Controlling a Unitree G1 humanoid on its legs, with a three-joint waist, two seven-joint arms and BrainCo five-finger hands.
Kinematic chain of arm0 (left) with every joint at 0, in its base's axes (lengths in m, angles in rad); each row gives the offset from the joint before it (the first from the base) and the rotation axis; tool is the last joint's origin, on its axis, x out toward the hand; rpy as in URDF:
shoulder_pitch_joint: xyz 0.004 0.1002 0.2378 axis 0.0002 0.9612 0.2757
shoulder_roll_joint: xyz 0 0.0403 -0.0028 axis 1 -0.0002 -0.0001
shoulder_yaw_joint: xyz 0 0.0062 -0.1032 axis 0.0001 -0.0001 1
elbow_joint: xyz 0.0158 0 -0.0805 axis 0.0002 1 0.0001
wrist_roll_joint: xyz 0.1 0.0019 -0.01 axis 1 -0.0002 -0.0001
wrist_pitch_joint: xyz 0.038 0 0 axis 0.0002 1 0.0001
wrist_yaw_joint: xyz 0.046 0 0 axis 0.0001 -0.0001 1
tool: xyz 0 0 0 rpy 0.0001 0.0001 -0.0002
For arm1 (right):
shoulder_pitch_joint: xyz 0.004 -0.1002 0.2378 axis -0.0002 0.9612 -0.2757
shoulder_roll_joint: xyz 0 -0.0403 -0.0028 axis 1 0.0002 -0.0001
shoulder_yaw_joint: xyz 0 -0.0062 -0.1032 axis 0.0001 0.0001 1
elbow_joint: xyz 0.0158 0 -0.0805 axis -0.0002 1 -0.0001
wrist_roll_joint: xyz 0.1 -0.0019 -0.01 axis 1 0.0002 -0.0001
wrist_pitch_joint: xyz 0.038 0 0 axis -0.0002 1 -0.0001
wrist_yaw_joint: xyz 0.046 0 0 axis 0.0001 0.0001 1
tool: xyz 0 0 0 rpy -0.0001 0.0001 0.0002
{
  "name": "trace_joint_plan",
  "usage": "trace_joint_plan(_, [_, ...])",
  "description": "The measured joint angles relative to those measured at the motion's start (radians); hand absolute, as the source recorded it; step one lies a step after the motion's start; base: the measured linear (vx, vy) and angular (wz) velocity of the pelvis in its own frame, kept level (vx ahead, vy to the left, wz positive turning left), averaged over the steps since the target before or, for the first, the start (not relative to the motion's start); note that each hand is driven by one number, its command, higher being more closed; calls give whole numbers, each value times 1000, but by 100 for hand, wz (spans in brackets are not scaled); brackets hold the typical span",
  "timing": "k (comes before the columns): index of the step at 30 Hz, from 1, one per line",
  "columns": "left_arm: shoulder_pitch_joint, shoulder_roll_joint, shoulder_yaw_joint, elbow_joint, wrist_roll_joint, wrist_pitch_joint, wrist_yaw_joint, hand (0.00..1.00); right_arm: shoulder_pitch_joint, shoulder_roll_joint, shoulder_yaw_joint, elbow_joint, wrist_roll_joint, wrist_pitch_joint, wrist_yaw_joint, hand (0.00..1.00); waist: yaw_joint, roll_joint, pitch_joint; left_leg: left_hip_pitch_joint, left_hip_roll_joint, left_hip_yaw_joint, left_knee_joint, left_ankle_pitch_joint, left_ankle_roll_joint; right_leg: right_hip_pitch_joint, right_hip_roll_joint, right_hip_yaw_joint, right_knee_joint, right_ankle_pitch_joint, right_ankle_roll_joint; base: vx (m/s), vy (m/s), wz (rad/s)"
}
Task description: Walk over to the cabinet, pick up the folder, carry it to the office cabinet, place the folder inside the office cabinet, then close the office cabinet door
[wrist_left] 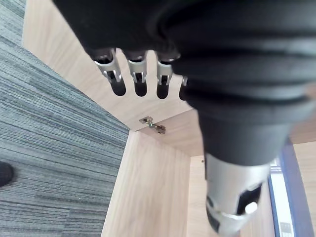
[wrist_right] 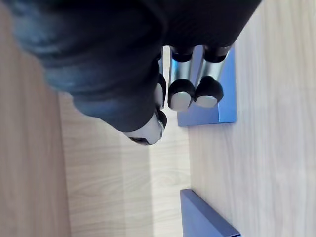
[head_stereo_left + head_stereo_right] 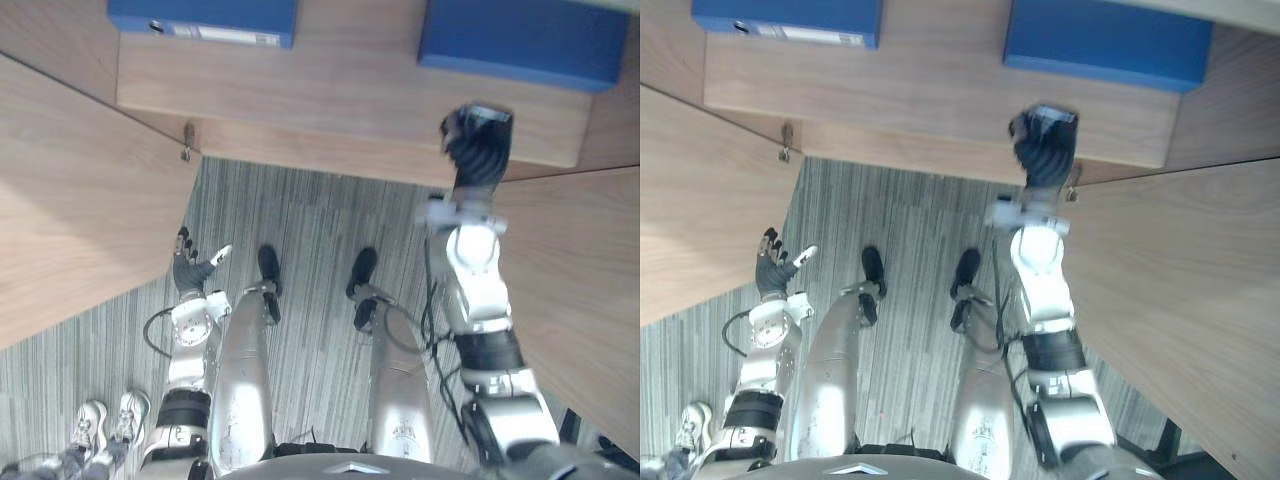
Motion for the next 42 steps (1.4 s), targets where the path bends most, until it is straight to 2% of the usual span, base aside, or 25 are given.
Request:
trace_joint_plan(4, [59,-6,-3,23,10,3,-12,0,184,65,55,-74,-103,-27,33,100,-2,-9,-37,134,26,27,7,-36,11,138,30,18,-46,11,16,102,5,-27])
trace_joint_plan(5, [80,-9,0,48,19,5,-12,0,234,89,70,-66,-132,-26,49,100,0,-19,-62,184,33,45,-1,-48,10,180,39,29,-66,12,19,121,8,-33])
trace_joint_plan(7, [117,-20,6,83,30,9,-13,0,326,119,81,-59,-153,-32,73,100,-7,-23,-107,246,39,59,-11,-66,8,243,51,35,-105,9,25,92,8,-29])
trace_joint_plan(9, [159,-18,14,141,38,17,-19,0,424,150,82,34,-174,-37,109,100,-18,-41,-168,329,41,84,-52,-75,2,315,64,58,-162,17,28,107,4,-29])
trace_joint_plan(10, [164,-15,14,162,43,19,-21,0,441,159,80,68,-181,-36,113,100,-21,-43,-178,353,41,90,-63,-75,1,337,67,60,-180,25,35,119,-2,-25])
trace_joint_plan(14, [170,7,15,318,61,31,-39,0,464,177,25,409,-218,2,150,100,-50,-49,-249,470,14,107,-167,-54,-14,474,82,80,-344,95,45,111,8,-13])
trace_joint_plan(17, [171,29,16,383,68,35,-53,0,442,177,-20,596,-229,33,151,100,-58,-50,-255,549,-14,128,-237,-28,-15,560,83,93,-453,146,50,71,-6,-11])
trace_joint_plan(24, [215,43,25,477,89,46,-79,0,423,173,-73,851,-268,76,151,100,-63,-57,-327,666,-48,139,-319,-10,-18,668,78,124,-540,177,59,23,3,-7])
trace_joint_plan(25, [223,43,25,488,91,48,-82,0,417,173,-75,881,-268,77,151,0,-63,-61,-336,675,-53,140,-334,-8,-19,672,77,132,-545,179,60,-50,15,-17])
trace_joint_plan(28, [231,41,25,537,109,57,-99,0,409,175,-109,937,-267,97,150,0,-62,-70,-348,704,-75,136,-365,-5,-31,681,66,146,-554,183,64,-92,21,-14])
trace_joint_plan(30, [249,40,27,563,109,66,-106,0,411,176,-136,966,-266,108,150,0,-55,-75,-353,725,-97,114,-391,0,-31,681,59,170,-554,180,65,-108,21,-26])
trace_joint_plan(33, [259,40,39,589,118,71,-119,0,420,177,-162,1017,-259,119,150,0,-62,-79,-371,742,-119,95,-424,14,-26,687,48,170,-554,179,67,-60,13,-2])
trace_joint_plan(37, [262,40,46,602,128,74,-121,0,430,184,-191,1043,-244,136,150,0,-63,-80,-375,784,-131,95,-458,29,-22,715,42,170,-554,173,75,0,0,0])
trace_joint_plan(42, [263,40,45,604,148,75,-128,0,430,186,-234,1072,-206,136,149,0,-68,-81,-385,829,-151,103,-509,42,-15,733,33,183,-550,168,82,2,7,-3])
